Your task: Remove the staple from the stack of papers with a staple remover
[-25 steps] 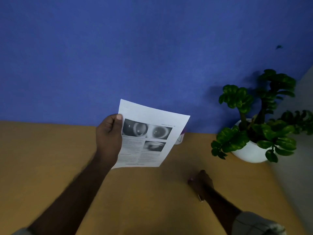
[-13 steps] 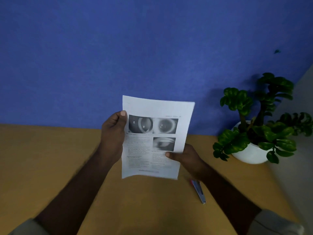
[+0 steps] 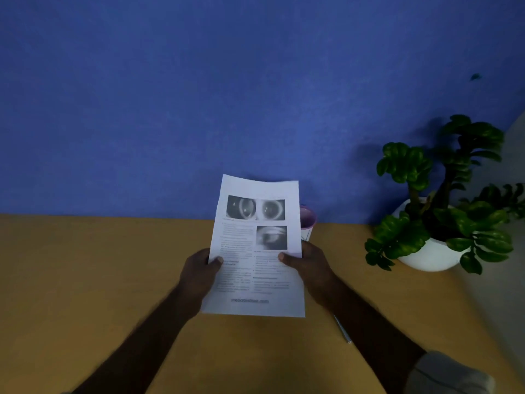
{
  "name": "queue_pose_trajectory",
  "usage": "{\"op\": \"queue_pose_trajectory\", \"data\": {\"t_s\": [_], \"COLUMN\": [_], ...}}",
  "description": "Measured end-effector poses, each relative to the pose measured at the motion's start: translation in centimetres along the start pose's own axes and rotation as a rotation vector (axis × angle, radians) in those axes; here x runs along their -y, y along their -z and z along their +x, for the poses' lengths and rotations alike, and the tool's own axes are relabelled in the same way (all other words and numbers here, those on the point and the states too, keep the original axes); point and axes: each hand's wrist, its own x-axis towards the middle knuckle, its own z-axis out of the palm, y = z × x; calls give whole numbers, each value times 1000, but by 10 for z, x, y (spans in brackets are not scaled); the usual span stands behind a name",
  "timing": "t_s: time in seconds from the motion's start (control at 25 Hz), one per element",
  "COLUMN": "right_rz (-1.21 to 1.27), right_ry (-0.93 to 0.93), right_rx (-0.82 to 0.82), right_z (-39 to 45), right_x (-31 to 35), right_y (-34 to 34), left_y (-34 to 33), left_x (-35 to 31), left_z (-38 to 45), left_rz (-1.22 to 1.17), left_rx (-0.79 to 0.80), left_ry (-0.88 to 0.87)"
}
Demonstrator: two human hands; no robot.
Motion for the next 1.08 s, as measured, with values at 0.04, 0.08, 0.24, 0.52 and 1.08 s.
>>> {"op": "queue_pose_trajectory", "data": {"t_s": [0.04,0.08,0.24,0.52,1.08], "right_rz": [-32,-82,-207,-265,-780], "right_ry": [-57,-110,-231,-415,-489], "right_rx": [4,-5,-13,-47,-79], "right_z": [1,2,7,39,53], "right_x": [-7,-15,-38,-48,-78], "right_y": [-3,-6,-20,-34,-23], "left_y": [0,0,5,-3,-8], "left_x": [5,10,30,46,65], "left_z": [3,7,22,72,96], "left_rz": [-3,-5,56,192,589], "left_rx": [-62,-110,-133,-128,-14], "left_ry": [17,34,115,220,208]}}
